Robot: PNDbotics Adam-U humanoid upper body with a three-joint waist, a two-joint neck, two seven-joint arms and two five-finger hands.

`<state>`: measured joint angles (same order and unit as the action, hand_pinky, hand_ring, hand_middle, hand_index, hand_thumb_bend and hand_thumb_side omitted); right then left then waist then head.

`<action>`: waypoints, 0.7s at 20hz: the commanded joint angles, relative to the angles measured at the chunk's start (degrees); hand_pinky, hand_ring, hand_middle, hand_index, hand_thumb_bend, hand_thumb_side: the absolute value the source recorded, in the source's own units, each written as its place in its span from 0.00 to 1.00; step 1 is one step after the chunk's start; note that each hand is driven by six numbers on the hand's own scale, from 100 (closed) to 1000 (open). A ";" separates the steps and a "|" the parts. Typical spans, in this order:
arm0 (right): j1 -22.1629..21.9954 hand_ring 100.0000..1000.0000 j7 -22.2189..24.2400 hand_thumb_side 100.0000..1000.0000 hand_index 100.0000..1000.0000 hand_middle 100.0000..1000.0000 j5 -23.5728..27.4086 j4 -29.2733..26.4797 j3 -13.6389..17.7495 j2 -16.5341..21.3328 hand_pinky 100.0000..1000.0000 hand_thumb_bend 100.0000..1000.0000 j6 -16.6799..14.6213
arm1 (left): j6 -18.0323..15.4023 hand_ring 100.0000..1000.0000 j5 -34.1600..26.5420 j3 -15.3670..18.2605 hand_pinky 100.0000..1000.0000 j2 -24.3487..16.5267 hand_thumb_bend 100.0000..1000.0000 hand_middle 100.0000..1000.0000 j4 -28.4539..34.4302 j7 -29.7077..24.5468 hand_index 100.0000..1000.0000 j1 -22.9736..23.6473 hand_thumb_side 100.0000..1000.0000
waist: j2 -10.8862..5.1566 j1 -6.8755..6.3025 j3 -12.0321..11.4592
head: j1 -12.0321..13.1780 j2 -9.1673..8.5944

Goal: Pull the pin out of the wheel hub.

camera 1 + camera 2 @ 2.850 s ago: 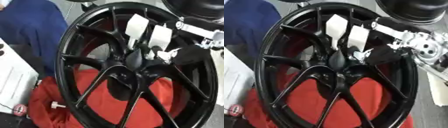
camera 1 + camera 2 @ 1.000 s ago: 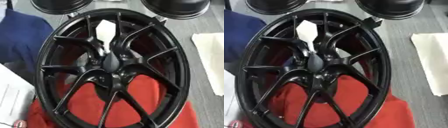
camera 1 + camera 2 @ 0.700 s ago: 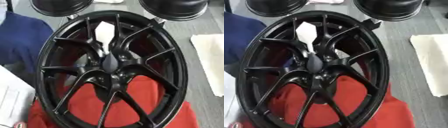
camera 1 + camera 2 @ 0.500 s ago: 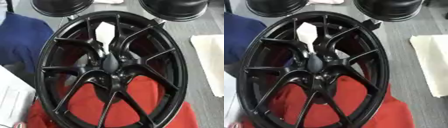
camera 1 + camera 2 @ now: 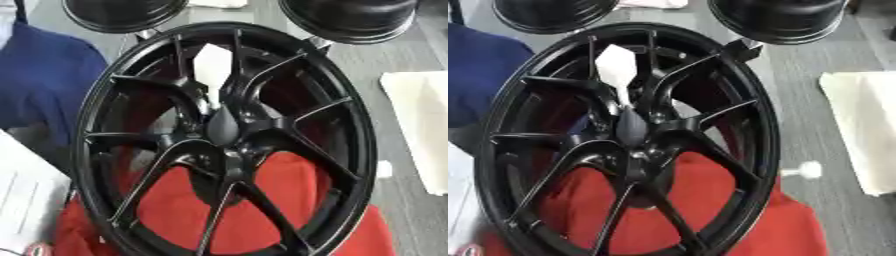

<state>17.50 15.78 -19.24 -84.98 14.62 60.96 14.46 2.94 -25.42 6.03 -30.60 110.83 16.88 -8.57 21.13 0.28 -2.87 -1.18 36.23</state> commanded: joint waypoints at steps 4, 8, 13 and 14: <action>1.66 0.88 -11.62 0.56 0.80 0.73 6.85 -2.88 1.80 2.03 0.83 0.00 3.74 | 0.01 0.76 -0.09 0.48 0.83 -1.07 0.00 0.71 0.92 -0.13 0.71 -0.15 0.76 | -1.98 -0.02 -0.04 | -0.03 0.10; 2.46 0.83 -17.66 0.60 0.75 0.68 17.95 -5.47 0.02 1.95 0.81 0.00 1.70 | -0.01 0.76 -0.19 0.36 0.83 -1.15 0.00 0.71 0.99 -0.23 0.71 -0.41 0.76 | -2.20 -0.04 -0.29 | -0.25 -0.07; 5.48 0.81 -19.75 0.59 0.72 0.65 30.32 -8.25 -3.19 1.63 0.80 0.00 -1.92 | 0.02 0.76 -0.41 0.00 0.83 -1.41 0.00 0.71 1.21 -0.48 0.71 -0.95 0.76 | -2.40 -0.06 -0.86 | -0.86 -0.16; 6.10 0.80 -20.00 0.59 0.72 0.64 31.64 -8.70 -3.84 1.64 0.80 0.00 -2.20 | 0.01 0.76 -0.41 -0.06 0.83 -1.47 0.00 0.71 1.29 -0.54 0.71 -1.06 0.76 | -2.39 -0.05 -1.03 | -1.00 -0.22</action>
<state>22.84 -3.70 9.83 -92.23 10.88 60.73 12.96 3.06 -25.60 5.82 -30.63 110.90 16.63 -9.11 20.14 0.16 -3.95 -1.88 36.21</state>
